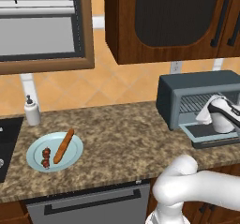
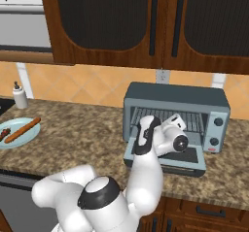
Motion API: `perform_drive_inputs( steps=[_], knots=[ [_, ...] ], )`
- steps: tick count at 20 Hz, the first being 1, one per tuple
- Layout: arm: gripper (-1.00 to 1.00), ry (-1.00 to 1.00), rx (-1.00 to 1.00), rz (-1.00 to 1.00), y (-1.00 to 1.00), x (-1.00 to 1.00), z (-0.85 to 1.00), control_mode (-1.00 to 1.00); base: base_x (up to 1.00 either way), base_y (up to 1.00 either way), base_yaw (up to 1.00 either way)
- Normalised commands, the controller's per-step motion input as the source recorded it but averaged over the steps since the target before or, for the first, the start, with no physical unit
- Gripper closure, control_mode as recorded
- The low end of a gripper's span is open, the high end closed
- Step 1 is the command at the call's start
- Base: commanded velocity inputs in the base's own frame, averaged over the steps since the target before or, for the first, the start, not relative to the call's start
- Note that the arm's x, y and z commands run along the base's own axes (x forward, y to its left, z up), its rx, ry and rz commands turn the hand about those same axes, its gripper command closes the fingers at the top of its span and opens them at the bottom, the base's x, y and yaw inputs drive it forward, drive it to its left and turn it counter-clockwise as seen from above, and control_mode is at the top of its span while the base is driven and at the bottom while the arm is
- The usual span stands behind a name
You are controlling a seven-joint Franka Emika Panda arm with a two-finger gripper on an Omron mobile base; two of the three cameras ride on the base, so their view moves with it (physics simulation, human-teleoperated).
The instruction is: Pick up the kebab skewer and baguette bread, and place them inside the toaster oven. Close the toaster oven door and start by setting the timer.
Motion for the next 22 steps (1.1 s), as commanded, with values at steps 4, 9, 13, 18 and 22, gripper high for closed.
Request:
perform_drive_inputs(
  steps=[4,9,13,18,22],
  knots=[
    [1.00,0.00,0.00,-0.04,0.00,0.03,0.00,-1.00,0.00,0.00,0.00],
    [1.00,0.00,0.01,-0.04,-0.02,-0.06,0.01,-1.00,0.00,0.00,0.00],
    [1.00,0.07,0.00,-0.02,-0.20,-0.39,0.03,-1.00,0.00,0.00,0.00],
    [1.00,0.07,0.01,0.00,-0.27,-0.77,0.00,-1.00,0.00,0.00,0.00],
    [1.00,0.04,0.01,-0.01,-0.19,-0.84,0.00,-1.00,0.00,0.00,0.00]
  ],
)
